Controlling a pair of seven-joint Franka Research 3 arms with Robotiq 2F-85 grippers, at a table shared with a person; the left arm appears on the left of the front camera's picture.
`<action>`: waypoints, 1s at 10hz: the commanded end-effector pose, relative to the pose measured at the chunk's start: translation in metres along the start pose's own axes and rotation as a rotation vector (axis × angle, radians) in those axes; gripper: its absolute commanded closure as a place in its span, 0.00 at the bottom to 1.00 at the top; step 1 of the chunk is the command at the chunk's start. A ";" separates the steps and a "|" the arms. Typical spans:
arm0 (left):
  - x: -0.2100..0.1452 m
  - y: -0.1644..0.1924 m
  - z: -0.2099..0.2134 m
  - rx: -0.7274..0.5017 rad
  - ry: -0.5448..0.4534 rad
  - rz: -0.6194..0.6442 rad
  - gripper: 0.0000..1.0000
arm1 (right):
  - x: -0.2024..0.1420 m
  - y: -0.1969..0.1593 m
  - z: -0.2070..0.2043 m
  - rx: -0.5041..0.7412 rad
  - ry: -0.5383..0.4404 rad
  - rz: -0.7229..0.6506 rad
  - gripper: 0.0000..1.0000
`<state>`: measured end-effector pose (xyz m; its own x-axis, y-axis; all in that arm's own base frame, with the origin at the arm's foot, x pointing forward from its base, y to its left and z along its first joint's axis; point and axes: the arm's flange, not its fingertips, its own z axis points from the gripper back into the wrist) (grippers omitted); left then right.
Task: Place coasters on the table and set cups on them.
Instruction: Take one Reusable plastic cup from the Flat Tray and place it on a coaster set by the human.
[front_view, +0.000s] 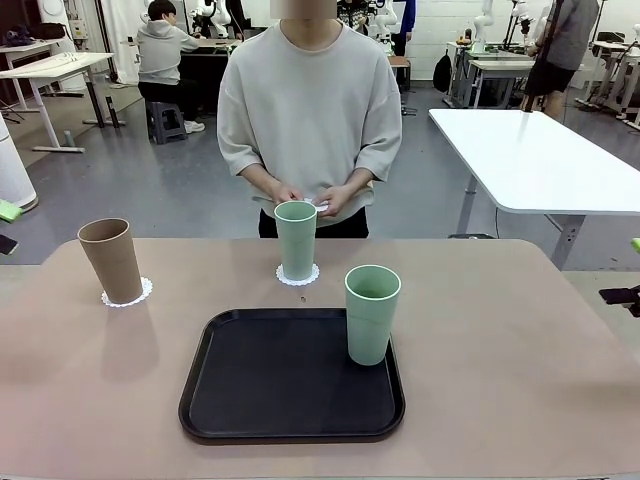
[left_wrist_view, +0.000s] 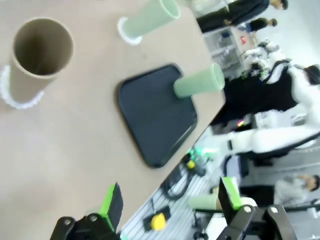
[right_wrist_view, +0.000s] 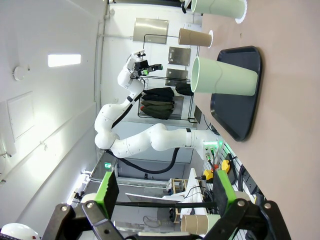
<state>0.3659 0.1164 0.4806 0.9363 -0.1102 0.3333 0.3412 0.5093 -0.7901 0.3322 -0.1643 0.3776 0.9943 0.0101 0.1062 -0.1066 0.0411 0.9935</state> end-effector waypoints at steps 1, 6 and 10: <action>-0.013 0.040 0.014 -0.156 -0.068 -0.004 0.00 | 0.000 0.002 0.000 0.011 -0.002 0.006 0.00; -0.030 0.108 0.067 -0.342 -0.198 0.081 0.00 | 0.000 0.002 0.000 0.011 -0.002 0.006 0.00; -0.033 0.119 0.083 -0.343 -0.183 0.072 0.00 | 0.000 0.002 0.000 0.011 -0.002 0.006 0.00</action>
<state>0.3666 0.2502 0.4157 0.9474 0.1063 0.3019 0.2776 0.1970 -0.9403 0.3322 -0.1644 0.3776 0.9943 0.0096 0.1061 -0.1065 0.0411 0.9935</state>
